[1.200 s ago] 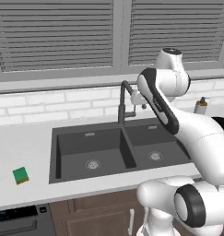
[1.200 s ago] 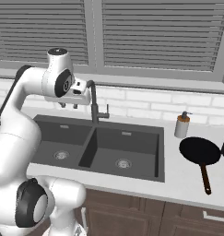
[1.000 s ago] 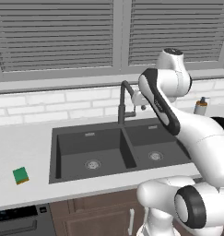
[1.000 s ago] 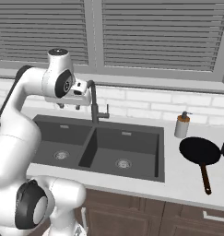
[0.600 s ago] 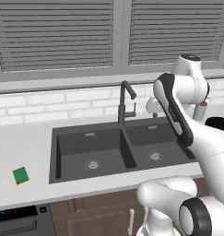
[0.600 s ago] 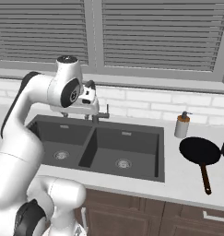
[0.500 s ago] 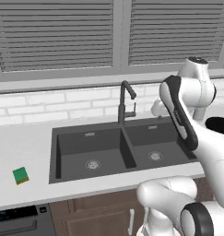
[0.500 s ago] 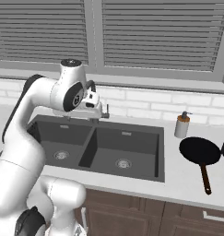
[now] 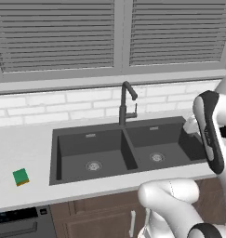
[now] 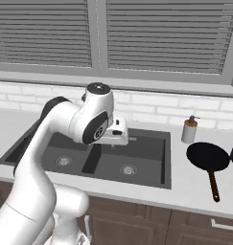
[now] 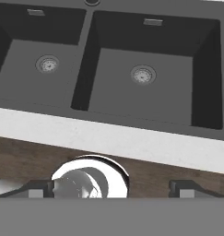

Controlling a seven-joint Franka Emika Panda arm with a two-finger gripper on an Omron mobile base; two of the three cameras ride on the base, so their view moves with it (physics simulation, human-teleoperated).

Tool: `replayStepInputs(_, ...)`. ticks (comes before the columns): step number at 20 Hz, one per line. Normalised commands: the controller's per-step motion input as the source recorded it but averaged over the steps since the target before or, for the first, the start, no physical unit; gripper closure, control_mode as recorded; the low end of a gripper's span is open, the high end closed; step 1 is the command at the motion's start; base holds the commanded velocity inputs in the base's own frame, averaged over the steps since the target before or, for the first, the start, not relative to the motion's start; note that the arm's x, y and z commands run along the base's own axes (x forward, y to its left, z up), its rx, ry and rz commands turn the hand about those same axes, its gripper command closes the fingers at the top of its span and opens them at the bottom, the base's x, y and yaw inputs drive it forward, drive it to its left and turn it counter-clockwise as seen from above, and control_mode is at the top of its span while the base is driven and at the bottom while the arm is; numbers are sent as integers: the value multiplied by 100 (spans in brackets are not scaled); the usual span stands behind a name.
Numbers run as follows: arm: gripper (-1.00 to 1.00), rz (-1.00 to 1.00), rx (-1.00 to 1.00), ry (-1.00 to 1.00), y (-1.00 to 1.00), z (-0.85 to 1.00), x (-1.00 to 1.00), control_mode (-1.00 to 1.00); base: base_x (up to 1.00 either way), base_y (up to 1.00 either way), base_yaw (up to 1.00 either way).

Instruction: Pick the pan and sponge and place them into the sink. Then turn on the water.

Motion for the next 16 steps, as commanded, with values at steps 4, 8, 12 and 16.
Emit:
replayStepInputs(4,-100,0,-1,0,-80,-18,-28,-100,0,0,0)
replayStepInputs(8,-100,0,-2,0,-82,-17,-8,-100,0,0,0)
replayStepInputs(12,-100,0,-6,0,-82,-23,0,-100,0,0,0)
replayStepInputs(16,-100,0,-12,1,-74,-33,0,-100,0,0,0)
